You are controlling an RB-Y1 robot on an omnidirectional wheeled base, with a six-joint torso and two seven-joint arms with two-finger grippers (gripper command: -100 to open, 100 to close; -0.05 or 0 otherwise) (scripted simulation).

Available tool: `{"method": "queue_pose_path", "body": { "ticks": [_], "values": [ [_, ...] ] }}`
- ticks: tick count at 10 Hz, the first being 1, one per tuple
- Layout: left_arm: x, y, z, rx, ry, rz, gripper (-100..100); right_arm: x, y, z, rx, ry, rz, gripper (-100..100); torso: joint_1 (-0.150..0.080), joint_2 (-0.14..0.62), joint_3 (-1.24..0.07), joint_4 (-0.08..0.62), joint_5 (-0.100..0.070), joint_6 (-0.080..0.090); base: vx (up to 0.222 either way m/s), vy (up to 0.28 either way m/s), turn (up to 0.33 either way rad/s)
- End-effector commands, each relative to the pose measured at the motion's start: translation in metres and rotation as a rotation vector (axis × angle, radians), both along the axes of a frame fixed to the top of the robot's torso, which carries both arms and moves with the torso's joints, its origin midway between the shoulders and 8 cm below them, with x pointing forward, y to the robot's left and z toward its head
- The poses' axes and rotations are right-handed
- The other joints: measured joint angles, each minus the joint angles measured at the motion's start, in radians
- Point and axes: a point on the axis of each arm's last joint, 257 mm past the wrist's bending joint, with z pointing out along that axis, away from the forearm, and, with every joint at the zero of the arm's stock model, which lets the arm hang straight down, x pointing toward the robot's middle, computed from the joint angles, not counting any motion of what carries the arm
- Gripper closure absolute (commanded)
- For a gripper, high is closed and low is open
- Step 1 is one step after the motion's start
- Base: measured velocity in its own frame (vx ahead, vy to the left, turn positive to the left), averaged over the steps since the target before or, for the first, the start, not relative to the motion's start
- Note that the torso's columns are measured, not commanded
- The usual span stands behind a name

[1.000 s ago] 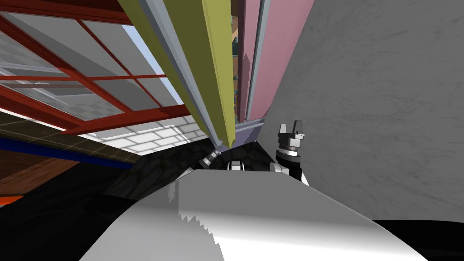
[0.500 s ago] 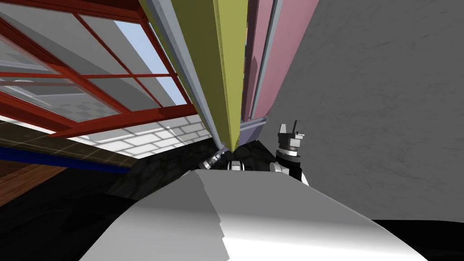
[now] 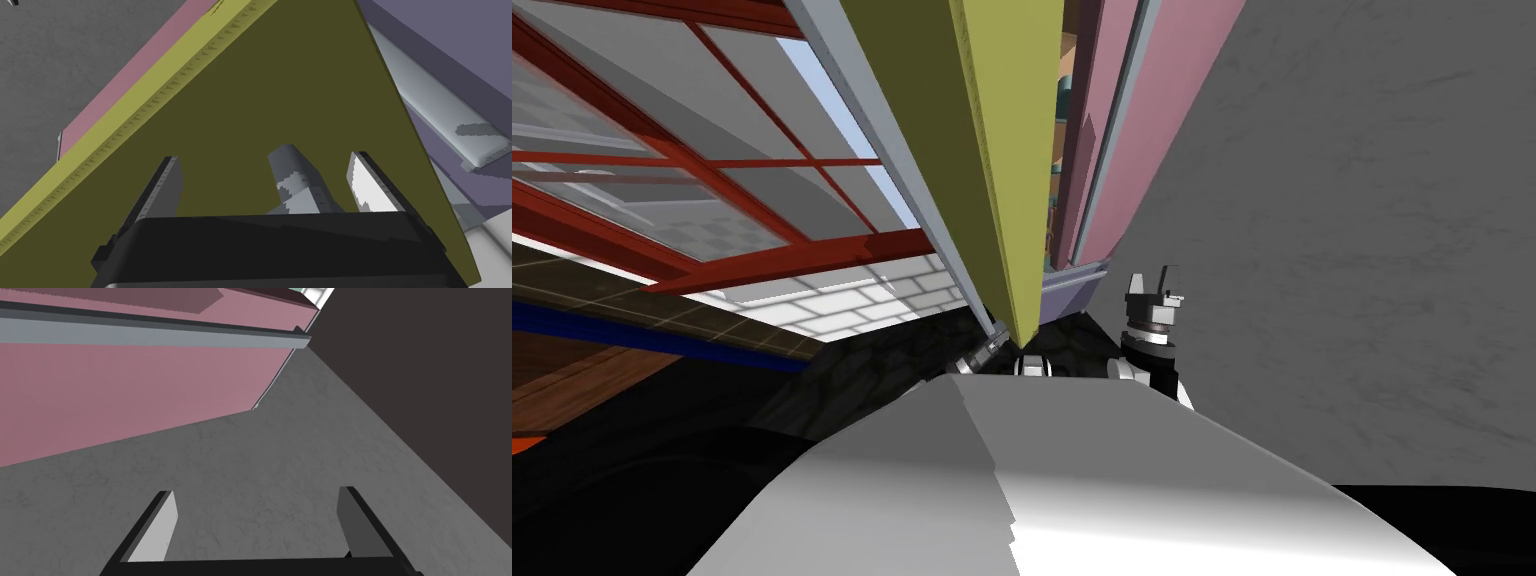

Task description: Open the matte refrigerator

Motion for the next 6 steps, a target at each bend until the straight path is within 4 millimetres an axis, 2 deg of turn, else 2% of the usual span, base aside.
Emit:
{"method": "queue_pose_path", "body": {
  "ticks": [1, 4, 6],
  "values": [
    [-0.005, -0.002, 0.014, -0.003, -0.008, -0.012, -100, 0.000, 0.000, 0.000, 0.000, 0.000, 0.000, 0, 0.003, 0.003, 0.000, 0.004, -0.001, -0.002, 0.027, -0.014, 0.023],
    [-0.013, -0.006, 0.025, -0.004, -0.007, -0.025, -100, 0.000, 0.000, 0.000, 0.000, 0.000, 0.000, 0, 0.003, 0.007, -0.001, 0.008, -0.004, -0.002, 0.022, 0.003, 0.032],
    [-0.013, -0.006, 0.025, -0.004, -0.007, -0.025, -100, 0.000, 0.000, 0.000, 0.000, 0.000, 0.000, 0, 0.000, 0.006, -0.002, 0.009, -0.006, -0.002, 0.007, 0.000, 0.013]
  ]
}}
